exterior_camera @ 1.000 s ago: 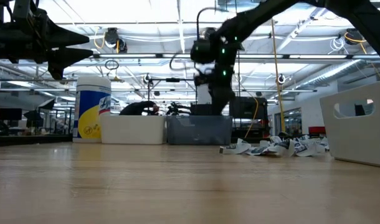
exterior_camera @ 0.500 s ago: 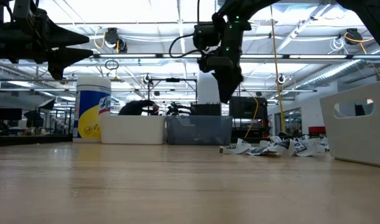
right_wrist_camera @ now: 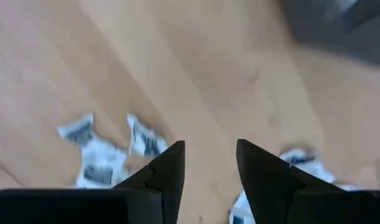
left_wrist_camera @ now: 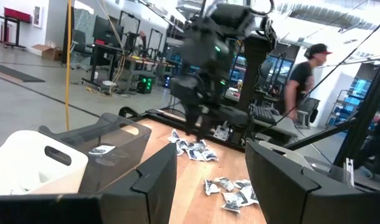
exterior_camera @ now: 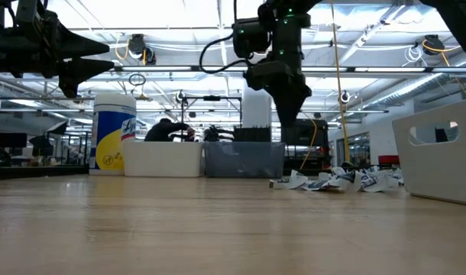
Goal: Pick & Place First Aid Supplies
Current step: Put the gray towelette pack into the top black bin
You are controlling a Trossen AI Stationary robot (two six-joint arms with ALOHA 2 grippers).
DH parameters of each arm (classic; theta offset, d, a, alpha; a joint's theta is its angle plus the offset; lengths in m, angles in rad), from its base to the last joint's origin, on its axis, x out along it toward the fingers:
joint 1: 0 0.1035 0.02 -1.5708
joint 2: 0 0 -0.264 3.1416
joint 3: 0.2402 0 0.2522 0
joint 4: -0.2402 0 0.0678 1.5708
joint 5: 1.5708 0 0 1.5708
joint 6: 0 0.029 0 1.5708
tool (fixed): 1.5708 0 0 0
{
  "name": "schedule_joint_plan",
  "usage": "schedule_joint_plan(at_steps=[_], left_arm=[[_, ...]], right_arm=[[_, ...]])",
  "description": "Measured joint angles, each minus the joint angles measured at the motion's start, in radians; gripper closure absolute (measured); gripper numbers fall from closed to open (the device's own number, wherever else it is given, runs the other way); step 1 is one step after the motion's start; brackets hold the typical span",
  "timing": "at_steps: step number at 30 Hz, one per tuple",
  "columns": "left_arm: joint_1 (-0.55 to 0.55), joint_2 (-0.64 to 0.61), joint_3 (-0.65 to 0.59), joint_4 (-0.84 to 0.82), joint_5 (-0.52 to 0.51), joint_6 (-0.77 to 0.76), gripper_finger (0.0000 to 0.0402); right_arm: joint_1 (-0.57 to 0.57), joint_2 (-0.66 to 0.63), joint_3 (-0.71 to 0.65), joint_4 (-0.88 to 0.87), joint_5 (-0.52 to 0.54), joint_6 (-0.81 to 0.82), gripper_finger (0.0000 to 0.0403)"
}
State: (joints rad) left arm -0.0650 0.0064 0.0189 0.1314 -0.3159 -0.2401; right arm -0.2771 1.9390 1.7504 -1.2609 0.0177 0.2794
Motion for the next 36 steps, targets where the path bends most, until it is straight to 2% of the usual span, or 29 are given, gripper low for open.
schedule_joint_plan(at_steps=[13,23,32,36], left_arm=[[0.000,0.000,0.000,0.000,0.000,0.000,0.0206],[0.000,0.000,0.000,0.000,0.000,0.000,0.0206],[0.000,0.000,0.000,0.000,0.000,0.000,0.0206],[0.000,0.000,0.000,0.000,0.000,0.000,0.0206]], right_arm=[[0.141,-0.003,-0.127,0.040,0.003,0.050,0.0243],[0.149,-0.035,-0.142,0.132,0.005,0.083,0.0242],[0.156,-0.035,-0.286,0.295,0.001,0.122,0.0241],[0.159,-0.035,-0.334,0.357,-0.040,0.130,0.0241]])
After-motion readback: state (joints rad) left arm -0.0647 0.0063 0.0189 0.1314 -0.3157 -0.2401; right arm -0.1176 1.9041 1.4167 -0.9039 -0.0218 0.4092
